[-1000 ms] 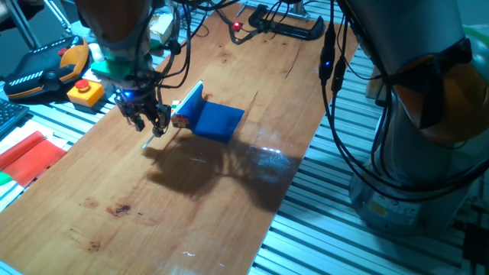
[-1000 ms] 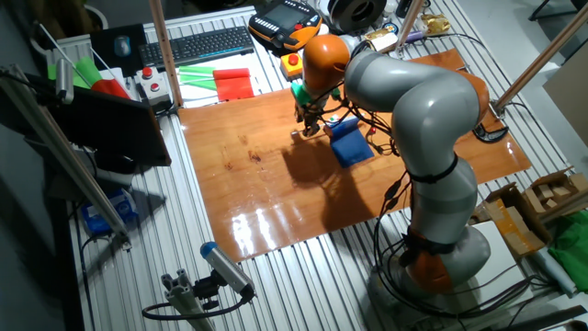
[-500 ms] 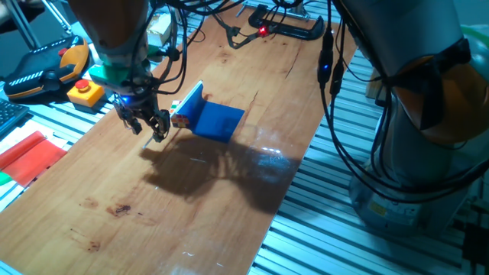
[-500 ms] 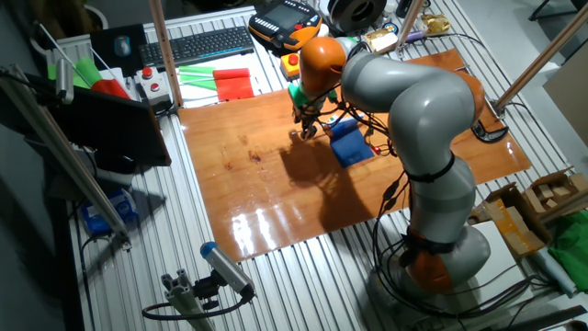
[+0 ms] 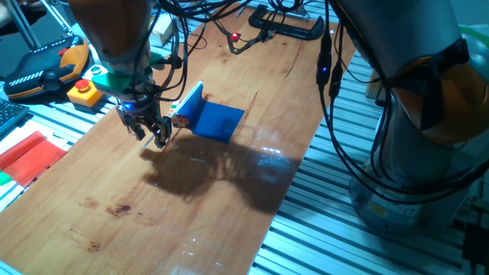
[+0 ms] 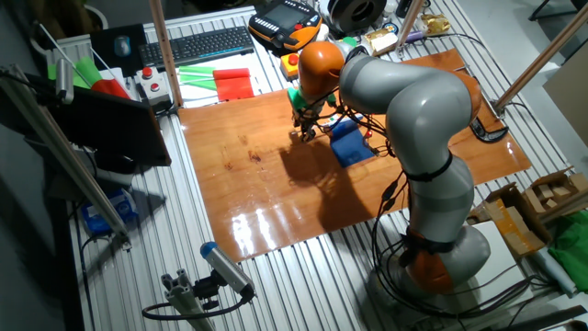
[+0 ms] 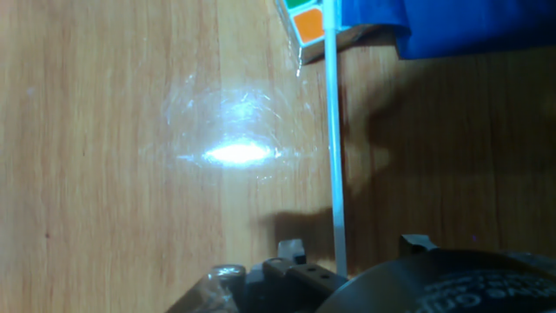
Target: Wave the flag
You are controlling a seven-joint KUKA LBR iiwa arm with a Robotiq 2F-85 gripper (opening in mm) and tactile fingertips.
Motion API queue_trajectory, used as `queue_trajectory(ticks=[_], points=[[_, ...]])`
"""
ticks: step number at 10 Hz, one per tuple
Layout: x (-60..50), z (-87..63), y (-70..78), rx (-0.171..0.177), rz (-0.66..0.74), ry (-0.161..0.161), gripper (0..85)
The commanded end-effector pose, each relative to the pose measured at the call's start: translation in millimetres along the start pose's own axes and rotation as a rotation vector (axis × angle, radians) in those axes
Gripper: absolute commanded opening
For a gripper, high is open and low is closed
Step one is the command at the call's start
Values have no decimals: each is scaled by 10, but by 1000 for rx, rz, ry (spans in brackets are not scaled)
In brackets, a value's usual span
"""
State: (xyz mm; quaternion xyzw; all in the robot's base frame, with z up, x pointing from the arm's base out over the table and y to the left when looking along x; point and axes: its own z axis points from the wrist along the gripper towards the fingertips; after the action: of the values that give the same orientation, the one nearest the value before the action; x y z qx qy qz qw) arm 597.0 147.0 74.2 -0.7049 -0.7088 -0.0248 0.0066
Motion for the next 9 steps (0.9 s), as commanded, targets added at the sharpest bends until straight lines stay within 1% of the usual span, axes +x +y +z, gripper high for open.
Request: queue_trajectory(ticks=[1,4,6,7,8,9], points=[[0,11,3,1,2,-4,567],[-3,32,-3,2,4,-6,500],[-22,83,-11,1,-1,-1,473],[-29,94,-12,1,-2,-1,433],[-30,83,-18,1,-8,-3,317],[-29,62,-27,-5,-13,-8,17]])
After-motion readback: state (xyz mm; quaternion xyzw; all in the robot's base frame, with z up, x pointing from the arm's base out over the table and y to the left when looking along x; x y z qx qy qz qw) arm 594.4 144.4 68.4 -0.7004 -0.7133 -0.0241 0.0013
